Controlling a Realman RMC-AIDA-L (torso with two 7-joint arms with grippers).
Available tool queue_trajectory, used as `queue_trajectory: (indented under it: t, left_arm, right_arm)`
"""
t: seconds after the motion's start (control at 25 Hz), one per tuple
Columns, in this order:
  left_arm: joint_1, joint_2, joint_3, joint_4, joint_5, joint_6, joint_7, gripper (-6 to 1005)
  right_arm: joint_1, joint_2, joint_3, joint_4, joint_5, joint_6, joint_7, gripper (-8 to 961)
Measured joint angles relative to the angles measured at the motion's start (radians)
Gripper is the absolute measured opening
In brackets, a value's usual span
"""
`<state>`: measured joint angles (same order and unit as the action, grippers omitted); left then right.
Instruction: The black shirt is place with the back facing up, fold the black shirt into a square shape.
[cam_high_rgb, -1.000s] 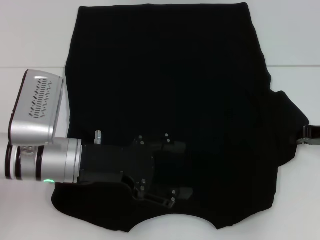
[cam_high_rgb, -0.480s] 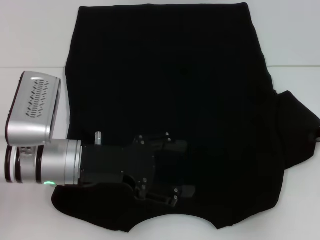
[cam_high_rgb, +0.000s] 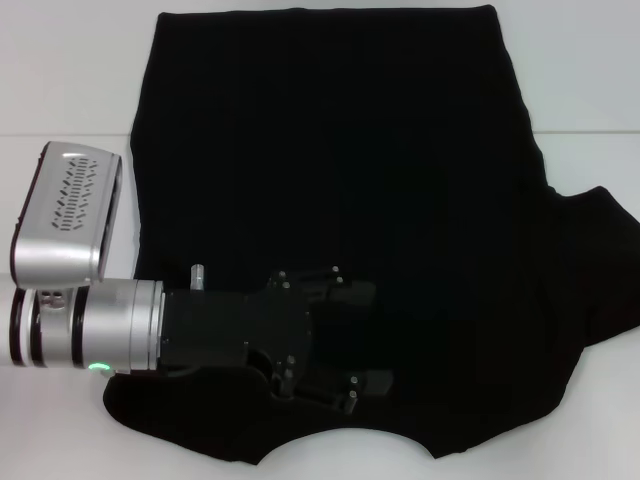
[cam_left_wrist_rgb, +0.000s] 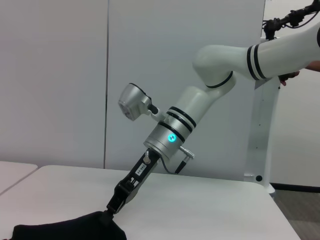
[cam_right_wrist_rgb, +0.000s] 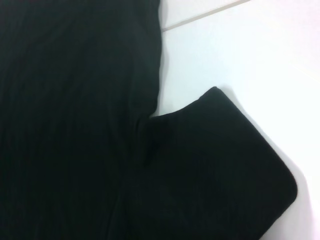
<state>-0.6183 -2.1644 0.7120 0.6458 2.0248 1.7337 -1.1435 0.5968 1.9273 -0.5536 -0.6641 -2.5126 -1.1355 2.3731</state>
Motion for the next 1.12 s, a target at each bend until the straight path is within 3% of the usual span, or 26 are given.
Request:
queue_trajectory:
  t: [0.4,1.12]
  left_arm:
    - [-0.001,0.0,-0.001,0.0,-0.001,-0.003,-0.004,948]
    - [-0.009,0.0,-0.002,-0.002,-0.013,-0.014,-0.03,949]
  right_arm:
    - [0.005,-0.011,0.014,-0.015,0.0,0.002,0.0,11]
    - [0.054,-0.008,0.003,-0.049,0.0,-0.036,0.0,10]
